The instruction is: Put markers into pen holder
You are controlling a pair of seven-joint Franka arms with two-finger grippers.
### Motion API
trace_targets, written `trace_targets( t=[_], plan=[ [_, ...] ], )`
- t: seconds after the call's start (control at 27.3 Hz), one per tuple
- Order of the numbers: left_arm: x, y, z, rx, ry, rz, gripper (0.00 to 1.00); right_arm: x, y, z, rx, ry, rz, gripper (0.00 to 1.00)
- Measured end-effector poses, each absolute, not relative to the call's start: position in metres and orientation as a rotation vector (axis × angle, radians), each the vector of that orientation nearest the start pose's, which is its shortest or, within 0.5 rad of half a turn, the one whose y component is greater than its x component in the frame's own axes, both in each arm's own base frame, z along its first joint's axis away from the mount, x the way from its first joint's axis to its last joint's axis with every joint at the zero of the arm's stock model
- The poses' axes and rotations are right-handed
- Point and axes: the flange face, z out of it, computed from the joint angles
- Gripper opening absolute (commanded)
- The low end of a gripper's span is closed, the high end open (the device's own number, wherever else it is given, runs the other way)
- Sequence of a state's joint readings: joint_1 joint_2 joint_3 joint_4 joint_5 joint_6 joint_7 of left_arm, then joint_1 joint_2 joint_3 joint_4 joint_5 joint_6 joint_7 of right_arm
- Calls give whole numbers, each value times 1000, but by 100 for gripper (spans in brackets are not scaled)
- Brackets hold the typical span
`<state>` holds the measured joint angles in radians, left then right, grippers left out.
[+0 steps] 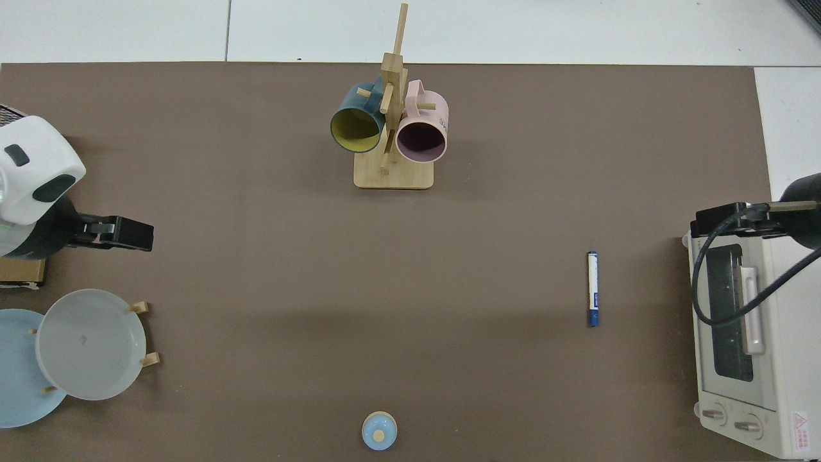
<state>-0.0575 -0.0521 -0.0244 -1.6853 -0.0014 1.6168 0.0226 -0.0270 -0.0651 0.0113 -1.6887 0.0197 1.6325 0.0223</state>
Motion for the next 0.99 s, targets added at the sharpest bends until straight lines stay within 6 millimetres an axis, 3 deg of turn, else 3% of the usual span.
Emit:
trace_targets(
  t=[0.99],
  plan=[
    [539,-45,602,-3140,164,28,100,539,-5,609,-3140,57,-14,100]
  ],
)
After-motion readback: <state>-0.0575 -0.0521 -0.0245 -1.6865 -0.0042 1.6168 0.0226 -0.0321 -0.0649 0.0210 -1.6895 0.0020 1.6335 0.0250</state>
